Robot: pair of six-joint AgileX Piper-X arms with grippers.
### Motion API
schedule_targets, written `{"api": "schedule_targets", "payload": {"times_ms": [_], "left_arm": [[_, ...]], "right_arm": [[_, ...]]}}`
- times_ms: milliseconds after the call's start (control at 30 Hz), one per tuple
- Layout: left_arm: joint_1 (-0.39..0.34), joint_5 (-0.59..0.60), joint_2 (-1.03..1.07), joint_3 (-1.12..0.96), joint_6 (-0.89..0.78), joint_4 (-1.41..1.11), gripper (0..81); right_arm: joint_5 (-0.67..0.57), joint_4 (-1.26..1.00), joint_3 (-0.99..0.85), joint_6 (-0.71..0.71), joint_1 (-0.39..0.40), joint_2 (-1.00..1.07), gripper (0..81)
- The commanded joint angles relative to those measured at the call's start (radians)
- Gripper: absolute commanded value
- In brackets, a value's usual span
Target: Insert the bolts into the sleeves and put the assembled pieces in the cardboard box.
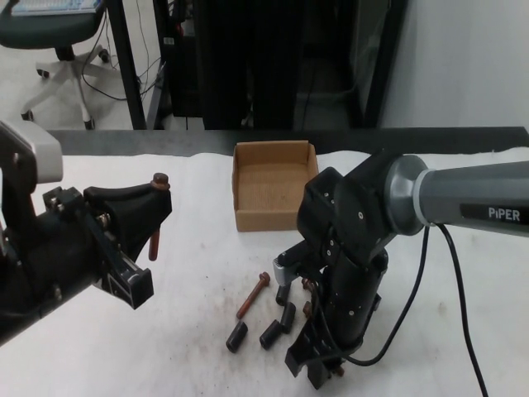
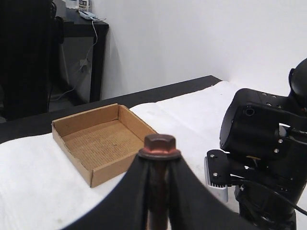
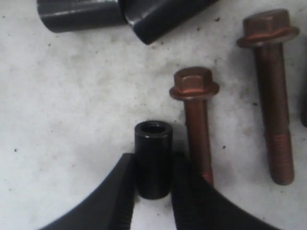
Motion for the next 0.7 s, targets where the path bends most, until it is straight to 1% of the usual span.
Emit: {"api": "schedule_targets", "payload": {"times_ms": [0,233,533,600,667], "left_arm": [[0.001,-0.003,-0.011,-0.005,0.009,-0.005,0.4],[0.001,-0.003,-0.011,-0.005,0.009,-0.005,0.4],[0.001,-0.003,-0.011,-0.005,0.009,-0.005,0.4],[0.001,-0.003,-0.011,-0.005,0.009,-0.005,0.4],[0.001,-0.003,-0.011,-0.005,0.009,-0.005,0.4]], "right_arm": [[0.006,-0.02,0.005,-0.007,0.002,-0.012,24.9],[0.006,-0.063,0.015,-0.007,0.002,-0.012,24.9],[-0.001,-0.056,0.015,-0.007,0.002,0.011,24.9],[-0.014,-0.056,0.015,-0.007,0.002,0.011,24.9],[-0.056,-0.056,0.015,-0.007,0.002,0.011,24.9]]}}
